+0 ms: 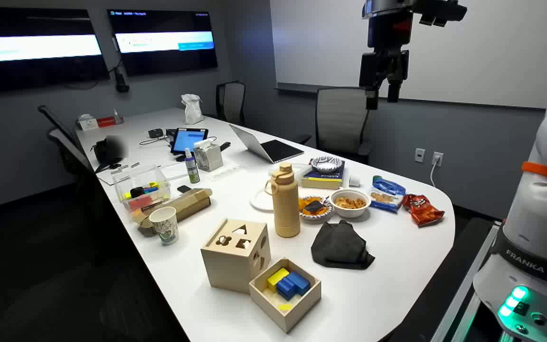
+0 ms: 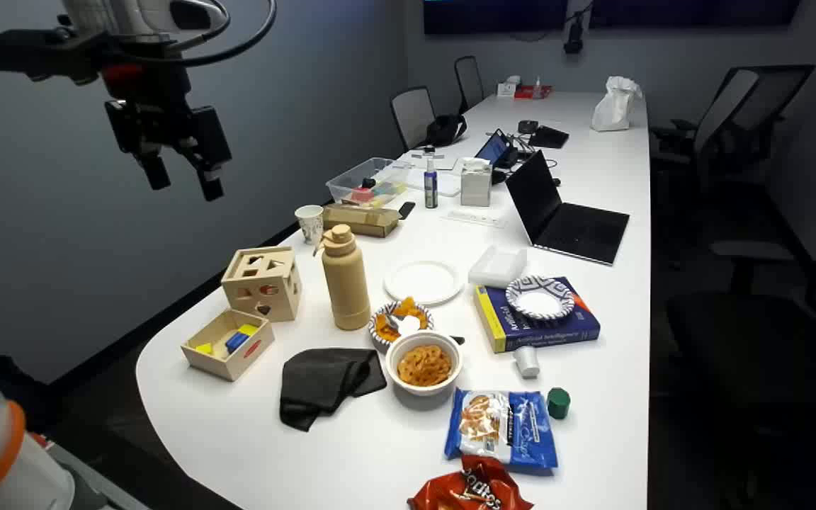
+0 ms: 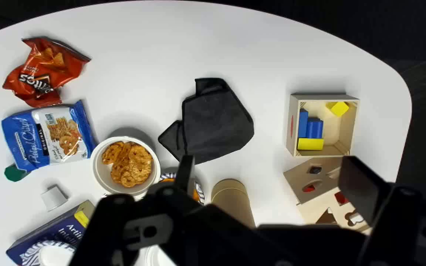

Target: Use the black towel to clean the table

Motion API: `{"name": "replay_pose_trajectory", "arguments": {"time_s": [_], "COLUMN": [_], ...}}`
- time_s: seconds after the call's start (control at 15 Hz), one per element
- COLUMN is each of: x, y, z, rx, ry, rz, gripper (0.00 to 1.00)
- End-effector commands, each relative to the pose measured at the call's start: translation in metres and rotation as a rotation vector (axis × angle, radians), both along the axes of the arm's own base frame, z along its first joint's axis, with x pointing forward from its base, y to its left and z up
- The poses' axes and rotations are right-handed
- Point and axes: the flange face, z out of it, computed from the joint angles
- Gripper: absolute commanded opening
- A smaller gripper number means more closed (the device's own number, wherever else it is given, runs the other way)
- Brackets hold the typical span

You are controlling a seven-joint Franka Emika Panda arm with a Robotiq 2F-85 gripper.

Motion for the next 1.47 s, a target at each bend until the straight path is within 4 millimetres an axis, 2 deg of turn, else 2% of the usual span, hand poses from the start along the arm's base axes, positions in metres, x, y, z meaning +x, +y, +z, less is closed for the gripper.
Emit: {"name": "replay_pose_trajectory", "arguments": {"time_s": [0.0,0.27,0.4,0.67,0.93,1.07,1.4], "x": [0.000,0.000,0.021,0.066,0.109,0.117,0.120], "y": [0.000,0.000,-0.004,0.001,0.012,0.019,0.030], "z": [0.001,0.001,-0.020,-0.077,-0.144,-0.177,-0.249], "rx": [0.000,0.000,0.038,0.087,0.116,0.106,0.116], "ry": [0.001,0.001,0.026,0.031,0.058,0.087,0.122], "rz": [0.000,0.000,-0.029,-0.093,-0.118,-0.139,-0.196], "gripper": [1.00,1.00,1.00,1.00,1.00,1.00,1.00]}}
